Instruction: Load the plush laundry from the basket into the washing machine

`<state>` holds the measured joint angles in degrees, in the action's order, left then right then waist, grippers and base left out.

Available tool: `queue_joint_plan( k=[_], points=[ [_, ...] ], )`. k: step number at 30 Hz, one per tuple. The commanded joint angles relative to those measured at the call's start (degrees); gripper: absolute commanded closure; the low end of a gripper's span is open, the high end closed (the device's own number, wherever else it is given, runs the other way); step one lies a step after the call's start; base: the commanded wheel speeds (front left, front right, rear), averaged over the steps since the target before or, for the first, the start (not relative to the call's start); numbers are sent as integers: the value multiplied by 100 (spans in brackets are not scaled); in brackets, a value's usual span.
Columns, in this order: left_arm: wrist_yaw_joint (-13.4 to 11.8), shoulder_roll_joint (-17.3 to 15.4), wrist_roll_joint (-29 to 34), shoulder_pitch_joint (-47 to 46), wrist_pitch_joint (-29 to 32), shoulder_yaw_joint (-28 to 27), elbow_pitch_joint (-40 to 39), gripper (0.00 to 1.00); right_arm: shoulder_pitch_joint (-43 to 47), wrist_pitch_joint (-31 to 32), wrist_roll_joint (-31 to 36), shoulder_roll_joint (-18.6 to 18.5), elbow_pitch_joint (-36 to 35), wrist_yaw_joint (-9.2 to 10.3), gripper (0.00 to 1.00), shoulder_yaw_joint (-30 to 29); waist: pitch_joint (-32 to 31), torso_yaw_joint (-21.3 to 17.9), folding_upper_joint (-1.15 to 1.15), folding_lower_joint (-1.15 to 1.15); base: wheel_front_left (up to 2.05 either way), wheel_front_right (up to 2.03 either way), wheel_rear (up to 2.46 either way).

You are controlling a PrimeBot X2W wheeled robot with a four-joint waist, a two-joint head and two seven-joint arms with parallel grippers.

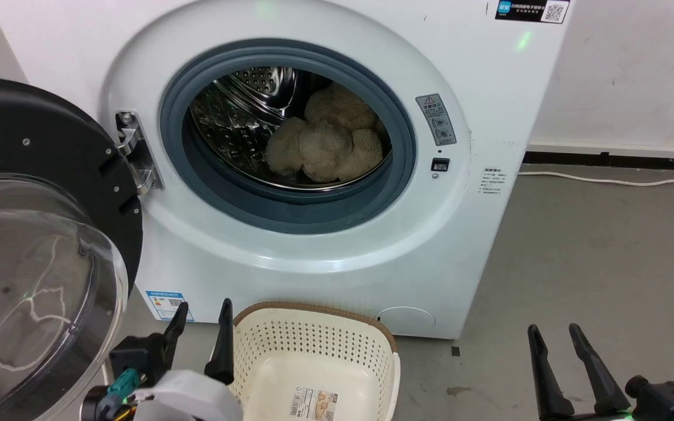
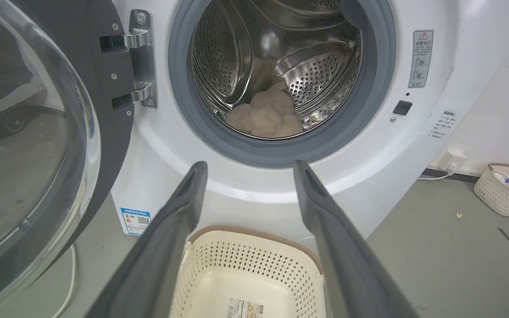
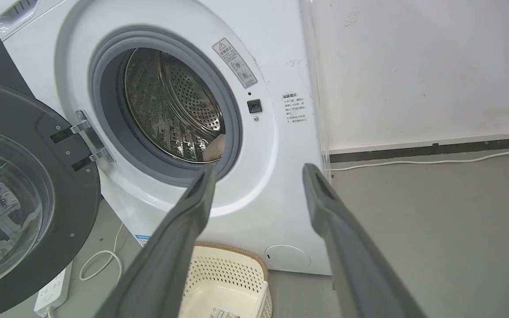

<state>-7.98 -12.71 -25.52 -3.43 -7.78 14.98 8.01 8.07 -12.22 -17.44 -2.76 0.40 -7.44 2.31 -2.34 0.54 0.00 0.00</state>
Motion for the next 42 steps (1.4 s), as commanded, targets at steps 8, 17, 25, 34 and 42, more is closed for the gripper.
queue_joint_plan(
  k=[8, 17, 25, 34, 42],
  points=[
    [-18, -223, 66, 477, -62, 37, -542, 0, 109, -29, 168, -11, 61, -5, 0, -66, 17, -19, 0, 0, 0, 0, 0],
    [-200, -393, 382, 583, -199, 93, -788, 0, 104, 50, 663, -11, 59, -5, 0, -323, 44, -2, 0, 0, 0, 0, 0],
    [-298, -499, 460, 594, -267, 36, -864, 0, 95, 241, 878, -11, 38, -5, 0, -464, 66, -16, 0, 0, 0, 0, 0],
    [-304, -505, 287, 618, -340, -74, -782, 0, 124, 318, 846, -11, 53, -5, 0, -423, 73, 11, 0, 0, 0, 0, 0],
    [-285, -521, 175, 620, -180, -33, -758, 0, 146, 338, 791, -11, 53, -5, 0, -393, 82, 42, 0, 0, 0, 0, 0]
  ],
)
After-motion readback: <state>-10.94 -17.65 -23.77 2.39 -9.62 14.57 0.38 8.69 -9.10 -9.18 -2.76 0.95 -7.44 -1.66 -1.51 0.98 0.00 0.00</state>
